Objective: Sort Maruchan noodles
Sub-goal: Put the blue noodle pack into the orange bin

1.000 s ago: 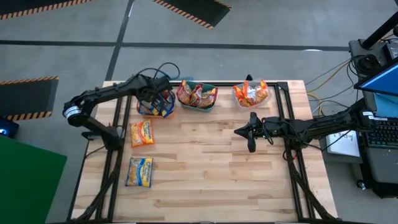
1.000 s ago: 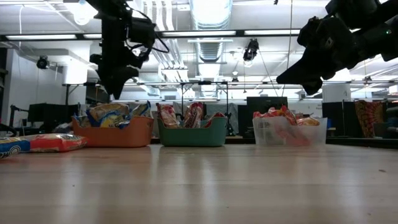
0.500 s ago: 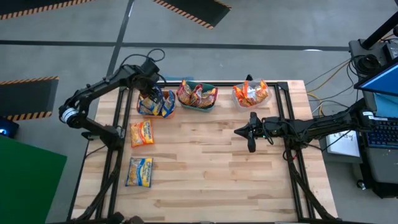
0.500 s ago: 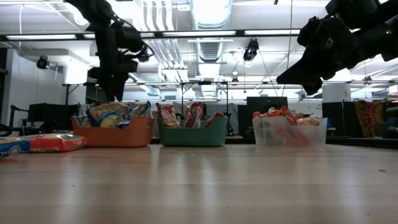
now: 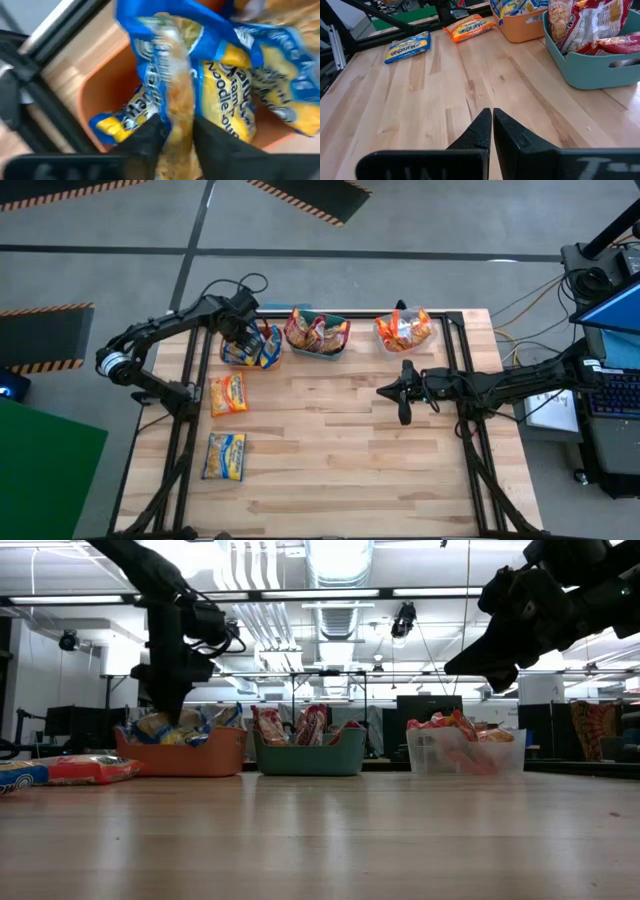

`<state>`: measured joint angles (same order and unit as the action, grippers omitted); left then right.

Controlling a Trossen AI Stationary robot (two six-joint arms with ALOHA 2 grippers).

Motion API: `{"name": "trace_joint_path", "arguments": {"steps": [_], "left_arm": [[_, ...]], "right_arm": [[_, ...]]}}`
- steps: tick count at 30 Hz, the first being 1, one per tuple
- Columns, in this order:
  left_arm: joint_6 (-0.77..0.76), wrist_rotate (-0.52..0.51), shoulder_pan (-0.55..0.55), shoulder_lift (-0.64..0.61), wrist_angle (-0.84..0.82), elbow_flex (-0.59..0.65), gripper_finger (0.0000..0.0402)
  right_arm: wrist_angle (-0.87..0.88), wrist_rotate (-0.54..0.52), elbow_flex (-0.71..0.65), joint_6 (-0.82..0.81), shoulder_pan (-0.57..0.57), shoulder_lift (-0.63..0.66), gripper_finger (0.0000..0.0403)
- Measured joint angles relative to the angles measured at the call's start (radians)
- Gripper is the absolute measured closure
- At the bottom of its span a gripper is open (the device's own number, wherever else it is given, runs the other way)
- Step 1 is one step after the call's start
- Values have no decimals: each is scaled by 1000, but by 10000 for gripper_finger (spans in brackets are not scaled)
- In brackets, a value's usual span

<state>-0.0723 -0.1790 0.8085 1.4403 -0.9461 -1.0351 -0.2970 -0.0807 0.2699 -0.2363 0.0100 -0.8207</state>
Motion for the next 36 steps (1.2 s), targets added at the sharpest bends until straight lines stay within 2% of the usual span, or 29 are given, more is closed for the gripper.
{"name": "trace_joint_path", "arguments": {"steps": [3, 4, 11, 19, 25, 36], "left_arm": [[-5, -50, -25, -3, -2, 0, 379], [-11, -53, -31, -6, -3, -2, 389], [-178, -7, -128, -14, 4, -32, 399], [-261, 1, -272, -14, 78, -32, 400], [-304, -127, -289, -6, 122, -32, 401], [-309, -206, -284, 92, 206, -30, 401]], "right_arm": [[0, -9, 0, 2, 5, 0, 394], [0, -13, 0, 2, 7, 0, 394], [0, -27, 0, 5, 10, 0, 394], [0, -27, 0, 13, 10, 0, 394], [0, -27, 0, 18, 10, 0, 394], [-15, -27, -2, 31, 10, 0, 394]]}}
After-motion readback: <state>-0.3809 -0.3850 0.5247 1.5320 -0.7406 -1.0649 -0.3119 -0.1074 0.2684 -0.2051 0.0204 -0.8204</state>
